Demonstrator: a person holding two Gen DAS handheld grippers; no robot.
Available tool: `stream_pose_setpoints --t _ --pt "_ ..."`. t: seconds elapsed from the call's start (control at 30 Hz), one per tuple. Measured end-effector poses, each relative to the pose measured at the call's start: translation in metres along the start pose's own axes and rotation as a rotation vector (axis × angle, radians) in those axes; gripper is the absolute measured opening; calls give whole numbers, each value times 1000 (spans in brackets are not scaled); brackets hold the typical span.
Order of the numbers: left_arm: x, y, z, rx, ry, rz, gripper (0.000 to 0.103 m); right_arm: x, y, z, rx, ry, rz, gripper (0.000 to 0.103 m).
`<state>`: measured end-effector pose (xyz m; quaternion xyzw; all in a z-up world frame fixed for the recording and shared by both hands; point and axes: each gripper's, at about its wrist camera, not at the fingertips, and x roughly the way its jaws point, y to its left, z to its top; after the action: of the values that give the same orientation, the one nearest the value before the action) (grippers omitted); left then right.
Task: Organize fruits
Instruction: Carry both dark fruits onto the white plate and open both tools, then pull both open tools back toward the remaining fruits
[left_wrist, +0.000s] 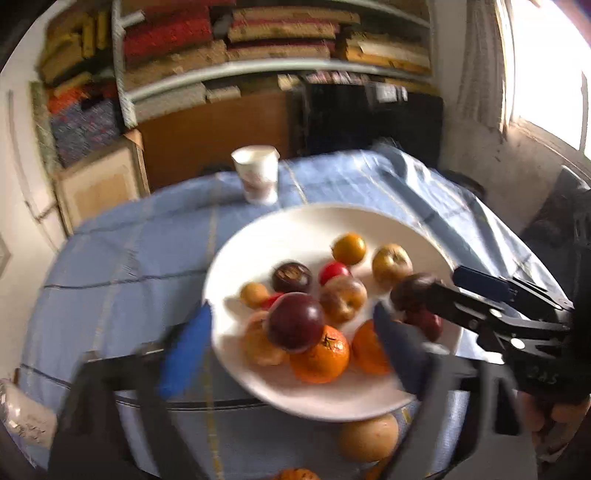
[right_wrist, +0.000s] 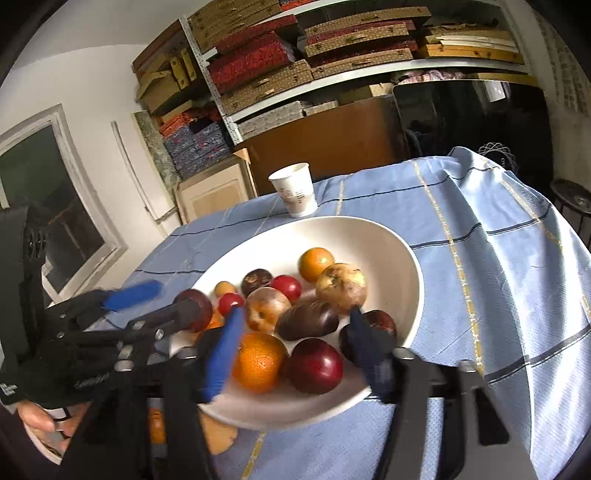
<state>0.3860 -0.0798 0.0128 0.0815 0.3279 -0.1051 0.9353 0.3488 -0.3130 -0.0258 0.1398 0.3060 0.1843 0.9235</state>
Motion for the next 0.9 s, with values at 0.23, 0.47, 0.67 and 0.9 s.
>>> stream_pose_setpoints --t 0.23,0.47,0.67,0.9 --pt "-65 28 -37 -95 -74 17 98 -34 21 -10 -35 7 50 73" --pt "-85 65 -106 -183 11 114 98 -40 51 -58 -47 152 74 73" --pt "-105 80 -127 -242 32 69 98 -44 72 -79 -95 194 67 73" --pt "-110 86 -133 -259 51 86 98 -37 88 -93 -187 238 32 73"
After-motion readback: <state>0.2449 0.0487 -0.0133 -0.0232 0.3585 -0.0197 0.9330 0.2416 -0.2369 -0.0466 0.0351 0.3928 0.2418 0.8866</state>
